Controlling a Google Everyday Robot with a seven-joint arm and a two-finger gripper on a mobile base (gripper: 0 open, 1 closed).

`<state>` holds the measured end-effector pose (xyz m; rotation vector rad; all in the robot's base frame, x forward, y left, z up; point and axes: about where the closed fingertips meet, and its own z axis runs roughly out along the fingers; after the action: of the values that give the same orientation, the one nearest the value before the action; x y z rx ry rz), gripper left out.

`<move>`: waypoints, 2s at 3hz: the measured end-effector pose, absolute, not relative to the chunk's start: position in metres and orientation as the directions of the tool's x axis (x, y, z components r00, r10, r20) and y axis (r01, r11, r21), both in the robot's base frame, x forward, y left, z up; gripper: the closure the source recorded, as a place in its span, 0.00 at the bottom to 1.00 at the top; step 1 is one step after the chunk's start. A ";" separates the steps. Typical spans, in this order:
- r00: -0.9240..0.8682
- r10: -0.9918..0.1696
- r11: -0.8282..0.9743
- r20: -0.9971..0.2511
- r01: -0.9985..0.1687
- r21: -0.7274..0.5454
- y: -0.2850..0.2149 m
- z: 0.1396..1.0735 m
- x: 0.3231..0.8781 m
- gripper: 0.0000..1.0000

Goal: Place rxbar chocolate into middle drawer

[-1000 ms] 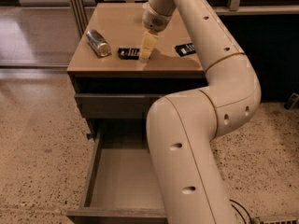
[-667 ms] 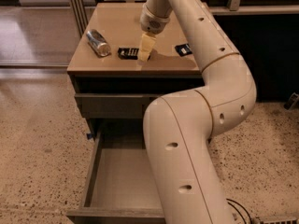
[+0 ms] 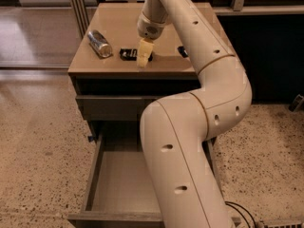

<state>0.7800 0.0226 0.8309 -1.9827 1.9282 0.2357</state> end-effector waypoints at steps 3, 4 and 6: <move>0.050 -0.929 -0.005 -0.368 -0.993 -0.121 0.036 0.810 0.785 0.19; 0.050 -0.929 -0.005 -0.368 -0.993 -0.121 0.036 0.810 0.785 0.42; 0.050 -0.929 -0.005 -0.368 -0.993 -0.121 0.036 0.810 0.785 0.63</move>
Offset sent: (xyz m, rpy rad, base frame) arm 0.0068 0.0057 -0.0172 -0.0337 0.0931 0.0285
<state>0.7852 0.0362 0.8101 -1.9920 1.9356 0.2590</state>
